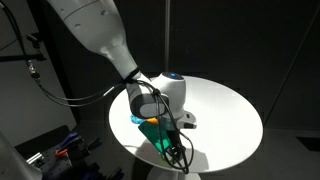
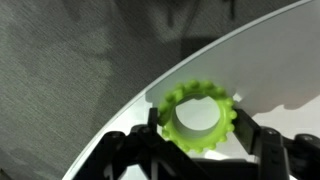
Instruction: Put the yellow ring on the orange stand.
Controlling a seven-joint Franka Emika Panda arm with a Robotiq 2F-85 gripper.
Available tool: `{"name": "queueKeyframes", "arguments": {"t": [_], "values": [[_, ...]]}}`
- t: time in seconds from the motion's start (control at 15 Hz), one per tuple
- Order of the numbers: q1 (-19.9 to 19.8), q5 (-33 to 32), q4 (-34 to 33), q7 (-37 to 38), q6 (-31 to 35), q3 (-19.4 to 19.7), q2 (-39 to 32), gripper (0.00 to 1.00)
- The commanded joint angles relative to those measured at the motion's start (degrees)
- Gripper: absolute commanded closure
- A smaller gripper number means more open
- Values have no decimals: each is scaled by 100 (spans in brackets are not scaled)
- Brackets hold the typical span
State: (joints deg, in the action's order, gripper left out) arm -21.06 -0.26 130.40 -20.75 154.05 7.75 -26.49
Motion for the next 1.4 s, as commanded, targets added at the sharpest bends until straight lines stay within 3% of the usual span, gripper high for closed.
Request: {"name": "queueKeyframes", "arguments": {"t": [0.0, 1.33], "values": [[-122, 61, -100, -134, -73, -75, 13, 51], [294, 243, -16, 14, -737, -145, 1263, 51]]}}
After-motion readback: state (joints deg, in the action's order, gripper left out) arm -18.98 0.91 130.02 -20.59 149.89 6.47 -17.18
